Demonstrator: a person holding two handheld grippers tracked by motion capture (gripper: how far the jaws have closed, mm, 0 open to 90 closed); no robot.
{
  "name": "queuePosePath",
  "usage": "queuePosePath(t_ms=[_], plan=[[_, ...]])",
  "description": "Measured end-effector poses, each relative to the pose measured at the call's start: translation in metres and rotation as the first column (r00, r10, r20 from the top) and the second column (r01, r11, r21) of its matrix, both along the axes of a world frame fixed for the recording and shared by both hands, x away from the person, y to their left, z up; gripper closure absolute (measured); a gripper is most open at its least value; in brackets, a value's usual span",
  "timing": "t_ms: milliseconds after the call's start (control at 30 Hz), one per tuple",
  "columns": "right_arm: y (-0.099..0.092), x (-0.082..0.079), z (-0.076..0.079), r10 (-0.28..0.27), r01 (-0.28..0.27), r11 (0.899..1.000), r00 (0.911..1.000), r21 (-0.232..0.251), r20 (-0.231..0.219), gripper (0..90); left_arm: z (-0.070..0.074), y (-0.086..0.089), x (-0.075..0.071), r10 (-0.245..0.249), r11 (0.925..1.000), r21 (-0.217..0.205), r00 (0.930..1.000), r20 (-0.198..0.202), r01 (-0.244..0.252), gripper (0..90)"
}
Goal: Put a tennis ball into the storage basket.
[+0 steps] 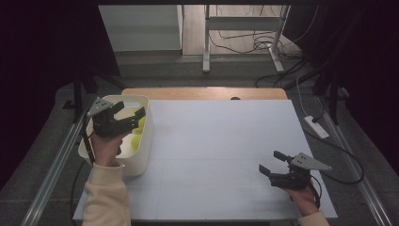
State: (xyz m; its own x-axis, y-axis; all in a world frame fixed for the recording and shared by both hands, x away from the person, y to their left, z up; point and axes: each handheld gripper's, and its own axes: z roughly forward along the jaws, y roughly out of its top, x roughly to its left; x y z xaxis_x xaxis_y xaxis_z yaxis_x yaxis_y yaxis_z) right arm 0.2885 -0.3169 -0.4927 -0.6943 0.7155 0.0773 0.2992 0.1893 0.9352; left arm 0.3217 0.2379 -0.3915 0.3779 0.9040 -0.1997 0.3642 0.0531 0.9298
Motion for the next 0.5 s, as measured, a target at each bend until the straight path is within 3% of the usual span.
queuePosePath(t_ms=[233,500], plan=[[0.0,0.0,0.0,0.001,-0.001,1.0,1.0,0.0,0.0,14.5,0.001,-0.006,-0.001,-0.075,0.9967,-0.03,0.9971,0.015,0.076,12.9],[0.0,0.0,0.0,0.0,0.0,1.0,1.0,-0.001,-0.001,14.5,0.002,-0.015,-0.002,-0.12,0.9927,-0.015,0.9927,0.014,0.12,13.4]])
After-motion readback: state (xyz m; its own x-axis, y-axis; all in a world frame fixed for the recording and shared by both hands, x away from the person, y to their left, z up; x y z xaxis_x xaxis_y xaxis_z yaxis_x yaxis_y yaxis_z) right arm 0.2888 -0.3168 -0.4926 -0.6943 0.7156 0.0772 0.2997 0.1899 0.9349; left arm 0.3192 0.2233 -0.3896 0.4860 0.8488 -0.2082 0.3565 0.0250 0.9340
